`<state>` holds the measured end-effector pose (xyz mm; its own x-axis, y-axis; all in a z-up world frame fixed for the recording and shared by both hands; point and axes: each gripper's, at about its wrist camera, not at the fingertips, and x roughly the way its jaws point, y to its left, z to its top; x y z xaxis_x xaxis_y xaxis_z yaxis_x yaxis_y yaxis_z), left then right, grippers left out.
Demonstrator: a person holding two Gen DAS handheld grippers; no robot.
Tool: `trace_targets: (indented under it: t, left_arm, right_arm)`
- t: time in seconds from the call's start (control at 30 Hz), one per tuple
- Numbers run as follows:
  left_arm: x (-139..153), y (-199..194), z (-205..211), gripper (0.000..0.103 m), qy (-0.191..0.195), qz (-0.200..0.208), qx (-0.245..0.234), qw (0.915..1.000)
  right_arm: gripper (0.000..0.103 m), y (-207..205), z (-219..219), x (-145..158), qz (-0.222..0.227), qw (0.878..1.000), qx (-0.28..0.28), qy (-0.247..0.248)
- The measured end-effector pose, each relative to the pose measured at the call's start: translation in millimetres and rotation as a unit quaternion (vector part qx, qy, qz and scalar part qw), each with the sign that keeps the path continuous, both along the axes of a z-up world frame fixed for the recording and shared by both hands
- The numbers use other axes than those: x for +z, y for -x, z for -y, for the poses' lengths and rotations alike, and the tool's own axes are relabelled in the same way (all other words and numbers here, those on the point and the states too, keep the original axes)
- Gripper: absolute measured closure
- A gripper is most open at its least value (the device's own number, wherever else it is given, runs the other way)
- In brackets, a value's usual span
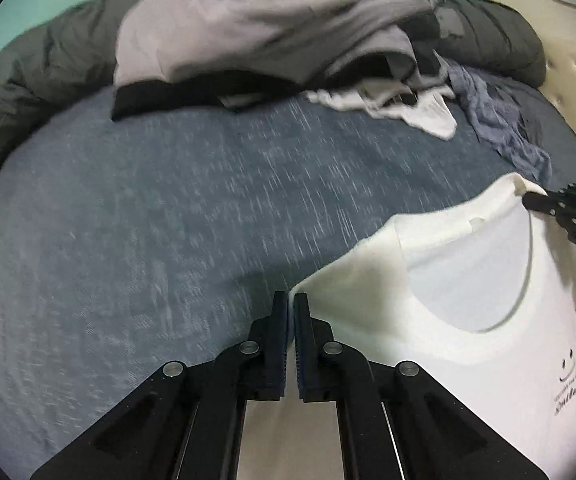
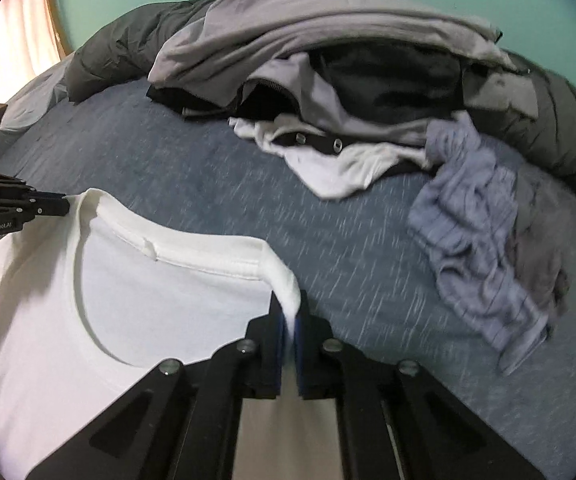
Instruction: Fold clothes
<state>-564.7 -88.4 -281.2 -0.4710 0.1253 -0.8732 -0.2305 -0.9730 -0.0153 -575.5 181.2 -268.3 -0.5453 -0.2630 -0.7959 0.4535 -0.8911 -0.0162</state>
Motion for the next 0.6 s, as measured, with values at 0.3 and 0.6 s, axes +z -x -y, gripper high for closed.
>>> trace_targets:
  t: [0.3,0.6]
  left_arm:
    - [19,43,4,0.1,0.011,-0.019,0.02,0.9996]
    - [-23,69,6,0.1,0.013,0.001,0.024,0.9996]
  right_arm:
    - [0.1,42,8,15,-0.024,0.999,-0.028,-0.012]
    - [0.1,70,12,-34,0.017,0.999,-0.035,-0.008]
